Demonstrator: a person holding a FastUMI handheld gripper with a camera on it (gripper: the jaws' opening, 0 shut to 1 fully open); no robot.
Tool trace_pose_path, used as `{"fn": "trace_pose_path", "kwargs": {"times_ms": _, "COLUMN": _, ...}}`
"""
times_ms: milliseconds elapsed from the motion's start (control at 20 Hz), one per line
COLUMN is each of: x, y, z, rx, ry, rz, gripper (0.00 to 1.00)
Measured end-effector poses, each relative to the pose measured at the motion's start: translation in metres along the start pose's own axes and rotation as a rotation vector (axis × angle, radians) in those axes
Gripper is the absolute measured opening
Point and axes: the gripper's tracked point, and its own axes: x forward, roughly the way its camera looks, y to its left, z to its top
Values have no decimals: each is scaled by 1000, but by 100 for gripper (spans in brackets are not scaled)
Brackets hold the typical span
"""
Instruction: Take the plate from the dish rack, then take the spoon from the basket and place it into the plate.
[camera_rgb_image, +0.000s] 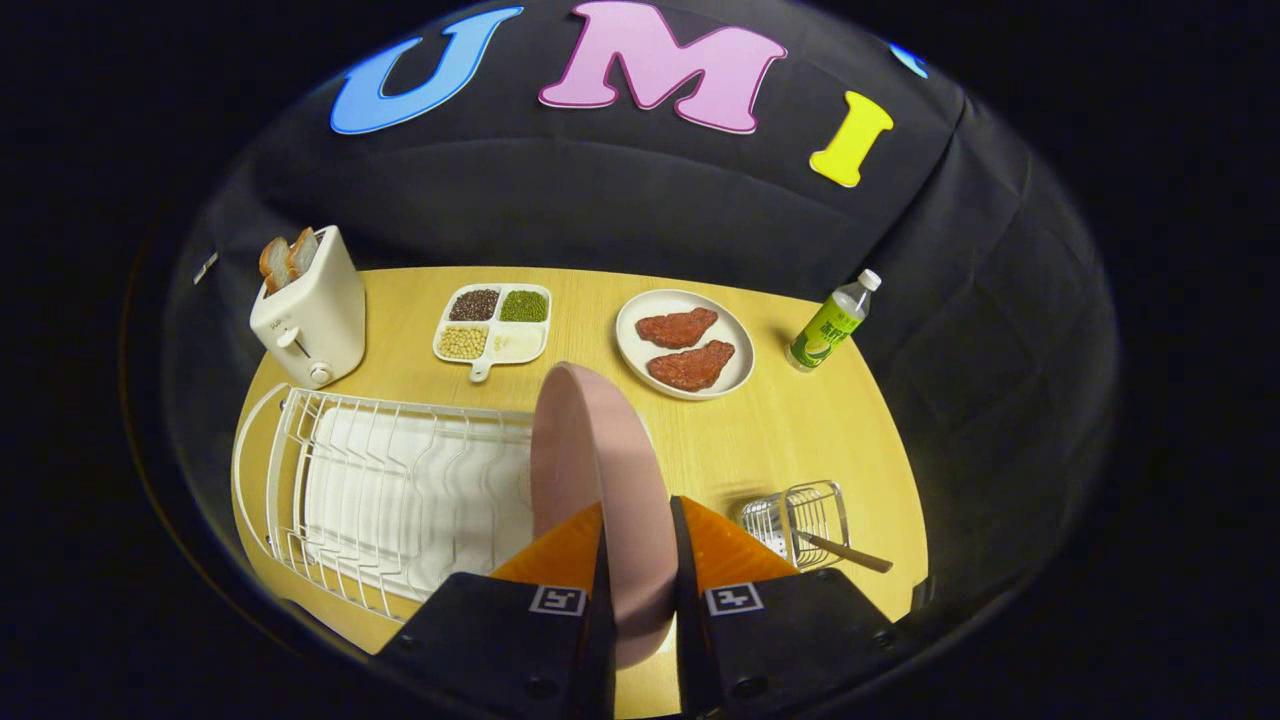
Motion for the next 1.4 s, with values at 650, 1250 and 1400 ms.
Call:
{"fn": "trace_pose_path", "kwargs": {"times_ms": 650, "x": -62, "y": -30, "z": 11, "rx": 93, "ry": -121, "rz": 196, "gripper": 27}}
{"fn": "trace_pose_path", "kwargs": {"times_ms": 1250, "x": -124, "y": -38, "z": -105, "rx": 274, "ry": 13, "rz": 454, "gripper": 27}}
{"fn": "trace_pose_path", "kwargs": {"times_ms": 1400, "x": -129, "y": -27, "z": -147, "rx": 340, "ry": 75, "rz": 502, "gripper": 27}}
